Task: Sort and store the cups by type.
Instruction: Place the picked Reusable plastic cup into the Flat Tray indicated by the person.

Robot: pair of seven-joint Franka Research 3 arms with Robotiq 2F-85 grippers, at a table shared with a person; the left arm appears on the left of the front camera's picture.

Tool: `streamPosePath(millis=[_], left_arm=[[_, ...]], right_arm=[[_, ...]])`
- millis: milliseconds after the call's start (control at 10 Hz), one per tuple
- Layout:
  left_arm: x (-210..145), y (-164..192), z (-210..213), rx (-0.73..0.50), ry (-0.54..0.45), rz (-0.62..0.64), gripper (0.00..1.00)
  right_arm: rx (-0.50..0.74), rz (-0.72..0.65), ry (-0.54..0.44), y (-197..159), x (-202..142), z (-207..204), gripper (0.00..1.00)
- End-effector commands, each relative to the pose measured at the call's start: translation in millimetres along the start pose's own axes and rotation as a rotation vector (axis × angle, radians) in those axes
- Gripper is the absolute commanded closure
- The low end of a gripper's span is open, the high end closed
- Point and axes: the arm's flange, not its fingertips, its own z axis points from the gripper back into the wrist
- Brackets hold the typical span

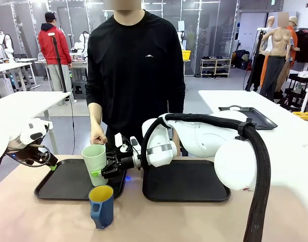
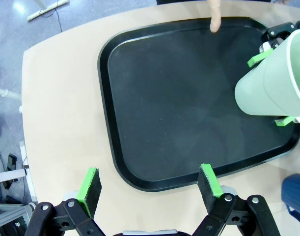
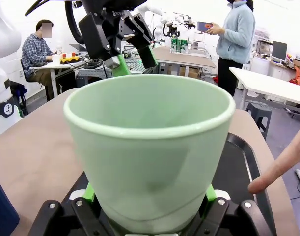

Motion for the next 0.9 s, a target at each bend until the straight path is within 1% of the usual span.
streamPosePath(millis=[0, 100, 600, 800], left_arm=[[0.3, 1.9, 0.2, 0.000, -0.001, 0.003, 0.00], [0.3, 1.9, 0.2, 0.000, -0.001, 0.003, 0.00], [0.3, 1.9, 0.2, 0.000, -0.001, 0.003, 0.00], [0.3, 1.9, 0.2, 0.000, -0.001, 0.003, 0.00]], right_arm=[[-0.022, 0.008, -0.015, 2.7, -1.2, 2.7, 0.06], [-0.018, 0.002, -0.019, 2.4, -3.4, 4.7, 0.00], [0.001, -0.011, -0.018, 8.5, 0.7, 17.0, 0.00], [-0.003, -0.069, -0.001, 12.3, 3.4, 24.2, 0.00]])
